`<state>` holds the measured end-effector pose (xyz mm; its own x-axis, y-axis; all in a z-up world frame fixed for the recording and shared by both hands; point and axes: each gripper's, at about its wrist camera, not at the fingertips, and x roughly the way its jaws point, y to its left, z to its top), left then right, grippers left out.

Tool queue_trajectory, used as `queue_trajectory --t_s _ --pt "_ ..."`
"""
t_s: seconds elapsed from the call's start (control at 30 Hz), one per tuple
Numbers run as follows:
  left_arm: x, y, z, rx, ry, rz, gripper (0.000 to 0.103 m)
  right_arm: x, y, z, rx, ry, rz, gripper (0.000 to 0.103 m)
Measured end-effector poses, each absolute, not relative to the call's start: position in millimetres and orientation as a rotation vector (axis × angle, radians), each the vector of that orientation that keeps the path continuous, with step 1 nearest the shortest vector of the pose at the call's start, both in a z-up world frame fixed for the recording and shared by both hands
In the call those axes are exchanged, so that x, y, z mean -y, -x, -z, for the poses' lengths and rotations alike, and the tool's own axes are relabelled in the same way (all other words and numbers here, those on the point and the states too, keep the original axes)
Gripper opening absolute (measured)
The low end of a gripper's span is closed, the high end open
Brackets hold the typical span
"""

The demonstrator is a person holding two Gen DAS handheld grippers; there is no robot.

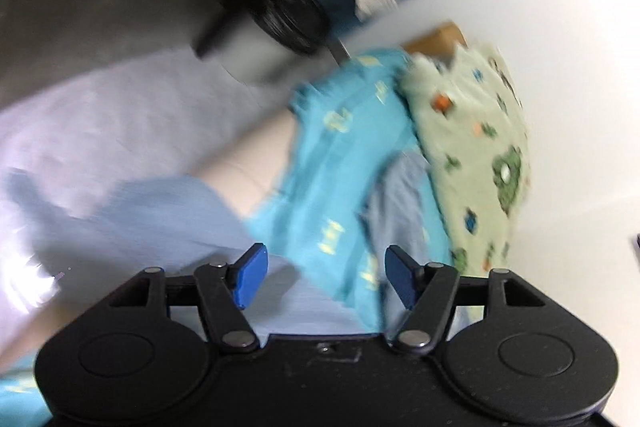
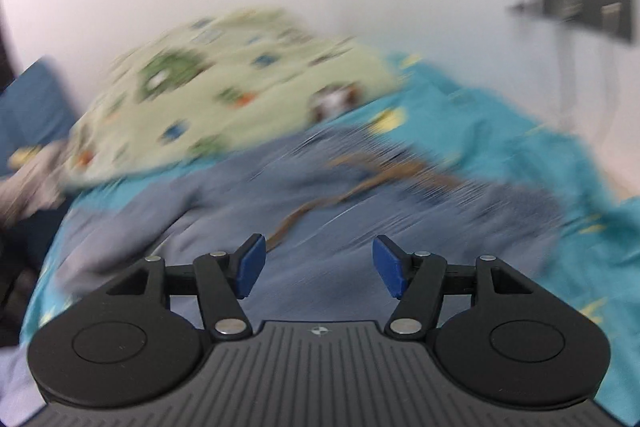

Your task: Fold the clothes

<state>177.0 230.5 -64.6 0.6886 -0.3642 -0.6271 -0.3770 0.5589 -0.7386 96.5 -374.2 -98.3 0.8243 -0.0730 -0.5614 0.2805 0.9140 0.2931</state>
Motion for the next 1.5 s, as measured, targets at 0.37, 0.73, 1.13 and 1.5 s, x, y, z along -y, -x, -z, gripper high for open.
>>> queue_trajectory --t_s 0.37,0.73,1.13,1.5 --pt "-138 -306 118 -0.993 1.057 -0.001 0.058 348 -146 137 -0.610 -0.281 0.059 0.061" --pt "-97 -375 160 -0.946 1.014 -0.067 0.036 350 -164 152 -0.626 -0.377 0.011 0.061" --pt "-121 -337 48 -0.633 0.780 -0.152 0.012 351 -164 155 -0.637 -0.367 0.007 0.060" --pt "-258 -276 17 -0.540 0.823 -0.400 0.011 353 -155 148 -0.622 -0.344 0.007 0.060"
